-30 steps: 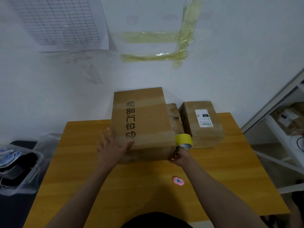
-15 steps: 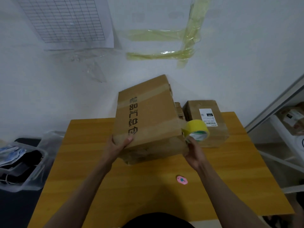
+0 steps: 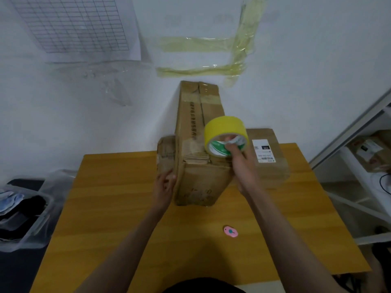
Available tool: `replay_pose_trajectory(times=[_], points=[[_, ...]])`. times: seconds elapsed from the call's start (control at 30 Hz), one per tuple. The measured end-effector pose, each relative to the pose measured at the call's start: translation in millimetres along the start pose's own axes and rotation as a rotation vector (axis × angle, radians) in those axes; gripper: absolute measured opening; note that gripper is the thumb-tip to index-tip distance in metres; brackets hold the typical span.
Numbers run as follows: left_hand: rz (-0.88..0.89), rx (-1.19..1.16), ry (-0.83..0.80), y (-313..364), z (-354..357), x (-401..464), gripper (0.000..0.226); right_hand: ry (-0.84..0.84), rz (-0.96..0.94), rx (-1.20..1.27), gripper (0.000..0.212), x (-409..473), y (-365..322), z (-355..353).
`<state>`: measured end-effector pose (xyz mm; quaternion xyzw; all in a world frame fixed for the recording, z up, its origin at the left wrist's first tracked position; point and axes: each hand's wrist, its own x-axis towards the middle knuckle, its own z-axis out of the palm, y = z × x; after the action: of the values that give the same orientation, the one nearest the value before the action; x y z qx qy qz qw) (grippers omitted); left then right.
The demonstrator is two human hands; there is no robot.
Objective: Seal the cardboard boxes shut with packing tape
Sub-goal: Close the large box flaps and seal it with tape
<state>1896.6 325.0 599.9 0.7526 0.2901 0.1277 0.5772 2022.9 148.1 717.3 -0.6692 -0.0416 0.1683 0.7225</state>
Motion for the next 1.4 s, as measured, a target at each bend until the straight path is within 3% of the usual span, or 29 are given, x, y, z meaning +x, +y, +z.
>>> replay_pose_trajectory(times=[0.07, 0.13, 0.2, 0.3, 0.43, 0.6, 0.77, 0.93, 1.4], points=[[0.227, -0.081, 0.083, 23.3, -17.2, -4.4, 0.054, -0.078, -0.107, -0.130, 0.037, -1.7, -2.3, 16.3], [0.441, -0.052, 0.034, 54.3, -35.6, -7.5, 0.073, -0.133, -0.201, -0.227, 0.043, -2.9, -3.3, 29.6], [0.537, 0.138, -0.075, 78.7, -48.5, -5.9, 0.093, -0.152, -0.254, -0.295, 0.048, -4.0, -1.8, 39.7], [0.535, 0.361, -0.151, 96.8, -55.3, 4.8, 0.101, -0.161, -0.268, -0.325, 0.032, -1.4, -2.1, 41.0], [0.569, 0.459, -0.135, 96.8, -59.2, 15.2, 0.099, -0.180, -0.355, -0.513, 0.016, 9.4, -14.9, 24.4], [0.627, 0.532, -0.122, 95.1, -60.4, 19.5, 0.098, -0.195, -0.521, -0.593, 0.021, 4.9, -33.6, 17.4], [0.632, 0.573, -0.104, 91.3, -65.9, 20.5, 0.096, 0.030, -0.705, -0.570, 0.050, 12.5, -53.3, -16.2], [0.617, 0.574, -0.123, 92.9, -61.6, 20.0, 0.097, 0.032, -0.693, -0.647, 0.053, 19.6, -41.5, -32.0], [0.722, 0.654, -0.201, 117.3, -56.8, 5.1, 0.097, -0.011, -0.660, -0.506, 0.052, 15.5, -47.0, -34.7]])
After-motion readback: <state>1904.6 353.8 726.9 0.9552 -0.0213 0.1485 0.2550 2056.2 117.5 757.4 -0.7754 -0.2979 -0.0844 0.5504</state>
